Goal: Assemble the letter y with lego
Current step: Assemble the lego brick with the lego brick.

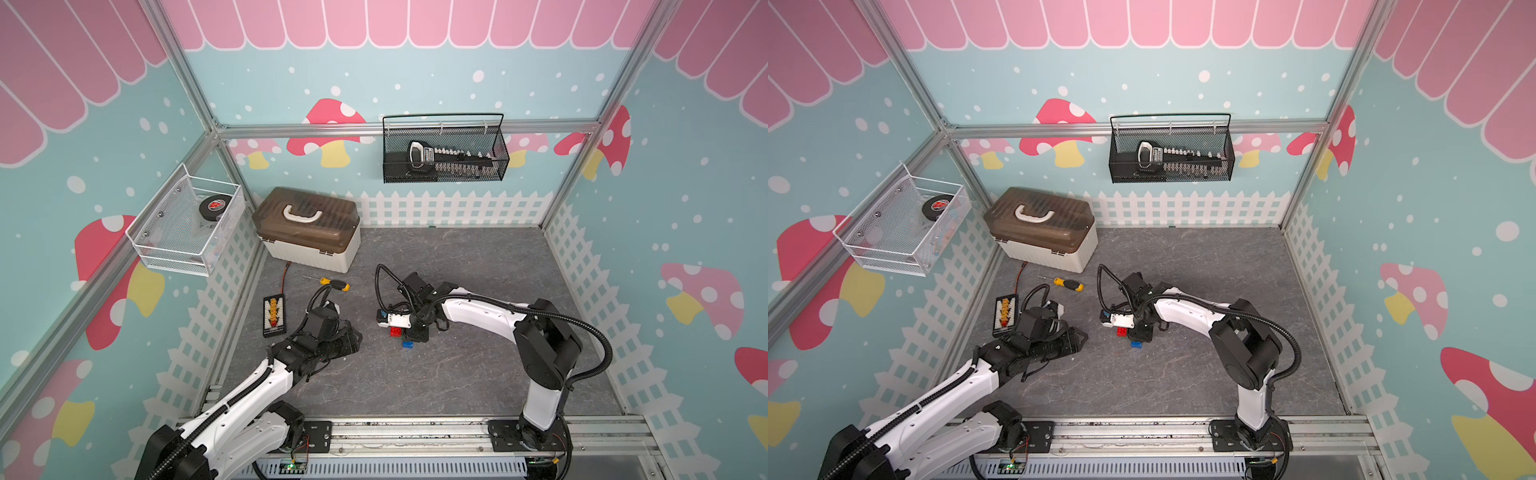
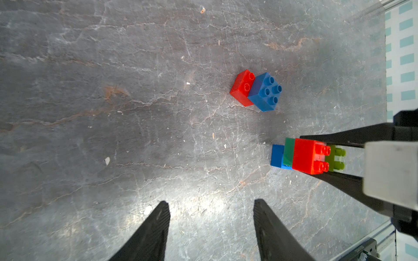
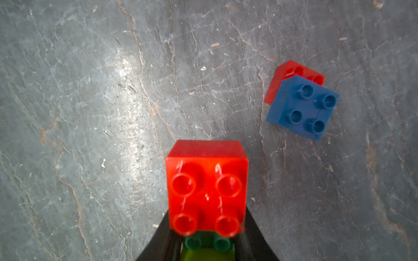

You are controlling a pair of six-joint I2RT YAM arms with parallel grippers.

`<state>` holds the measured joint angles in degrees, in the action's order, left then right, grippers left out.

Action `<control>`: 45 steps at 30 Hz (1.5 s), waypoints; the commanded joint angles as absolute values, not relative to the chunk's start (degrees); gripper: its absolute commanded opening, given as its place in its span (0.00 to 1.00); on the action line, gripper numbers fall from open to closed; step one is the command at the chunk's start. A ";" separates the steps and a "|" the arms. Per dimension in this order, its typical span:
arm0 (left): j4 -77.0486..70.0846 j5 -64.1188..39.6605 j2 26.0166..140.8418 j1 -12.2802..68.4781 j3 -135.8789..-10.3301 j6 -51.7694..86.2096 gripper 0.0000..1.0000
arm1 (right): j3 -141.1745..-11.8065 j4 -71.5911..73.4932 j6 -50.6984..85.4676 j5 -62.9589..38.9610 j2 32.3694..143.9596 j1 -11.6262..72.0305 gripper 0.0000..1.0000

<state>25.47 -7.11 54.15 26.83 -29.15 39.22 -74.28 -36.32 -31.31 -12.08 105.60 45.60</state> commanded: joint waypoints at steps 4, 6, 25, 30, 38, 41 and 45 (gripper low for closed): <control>25.42 -7.52 54.38 26.27 -28.44 38.56 0.61 | -74.28 -38.88 -35.13 -11.17 105.46 45.73 0.30; 25.31 -7.69 54.42 26.27 -28.48 38.57 0.61 | -74.18 -38.78 -35.06 -11.16 105.86 45.79 0.30; 25.14 -7.92 54.76 26.19 -28.37 38.49 0.61 | -71.90 -37.42 -34.90 -10.11 107.65 46.05 0.29; 25.14 -7.95 54.73 26.19 -28.30 38.49 0.61 | -71.61 -37.76 -35.19 -9.00 108.37 46.70 0.29; 24.92 -7.89 54.96 26.18 -28.26 38.39 0.61 | -70.75 -38.58 -34.28 -7.26 108.37 47.72 0.29; 24.88 -8.00 55.09 26.19 -28.28 38.32 0.61 | -70.97 -38.37 -33.45 -7.41 108.00 47.72 0.29; 24.79 -8.06 55.02 26.21 -28.21 38.34 0.61 | -71.43 -38.36 -32.87 -7.44 106.99 47.59 0.29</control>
<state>25.41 -7.60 54.96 26.63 -28.88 38.96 -72.79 -35.86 -32.67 -7.57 106.37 47.16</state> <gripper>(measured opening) 0.611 0.327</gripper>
